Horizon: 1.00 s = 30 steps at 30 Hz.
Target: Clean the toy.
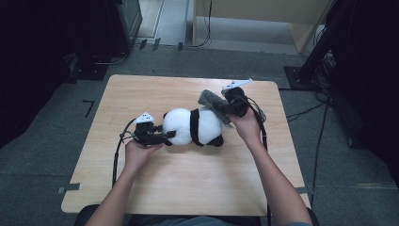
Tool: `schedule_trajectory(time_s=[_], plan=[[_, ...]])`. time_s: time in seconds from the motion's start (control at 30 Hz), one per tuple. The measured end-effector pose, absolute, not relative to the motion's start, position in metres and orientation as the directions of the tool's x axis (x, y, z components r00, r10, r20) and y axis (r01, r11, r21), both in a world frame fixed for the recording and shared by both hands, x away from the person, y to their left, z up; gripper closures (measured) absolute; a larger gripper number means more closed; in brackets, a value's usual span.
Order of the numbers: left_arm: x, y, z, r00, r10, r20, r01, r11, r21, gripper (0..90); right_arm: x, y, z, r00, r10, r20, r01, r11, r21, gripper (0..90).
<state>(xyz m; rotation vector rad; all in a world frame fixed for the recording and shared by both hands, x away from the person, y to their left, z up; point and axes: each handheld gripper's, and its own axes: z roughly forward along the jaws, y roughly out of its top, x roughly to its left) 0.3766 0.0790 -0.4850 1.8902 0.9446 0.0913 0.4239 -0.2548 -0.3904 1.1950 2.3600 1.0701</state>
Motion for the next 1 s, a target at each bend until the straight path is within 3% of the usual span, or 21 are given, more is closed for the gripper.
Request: schedule_trajectory(time_s=[0.23, 0.47, 0.77, 1.0], plan=[[0.377, 0.079, -0.485, 0.690, 0.645, -0.329, 0.574, -0.209, 0.792, 43.3, 0.421, -0.240, -0.377, -0.632, 0.770, 0.088, 0.554, 0.370, 0.746, 74.3], [0.377, 0.079, -0.485, 0.690, 0.644, -0.330, 0.575, -0.210, 0.791, 36.6, 0.417, -0.191, -0.367, -0.705, 0.703, 0.095, 0.506, 0.404, 0.762, 74.3], [0.377, 0.079, -0.485, 0.690, 0.645, -0.329, 0.575, -0.212, 0.790, 30.9, 0.416, -0.132, -0.381, -0.765, 0.635, 0.107, 0.488, 0.463, 0.740, 74.0], [0.377, 0.078, -0.485, 0.688, 0.639, -0.344, 0.580, -0.199, 0.790, 26.6, 0.416, -0.124, -0.397, -0.772, 0.626, 0.108, 0.494, 0.484, 0.723, 72.4]])
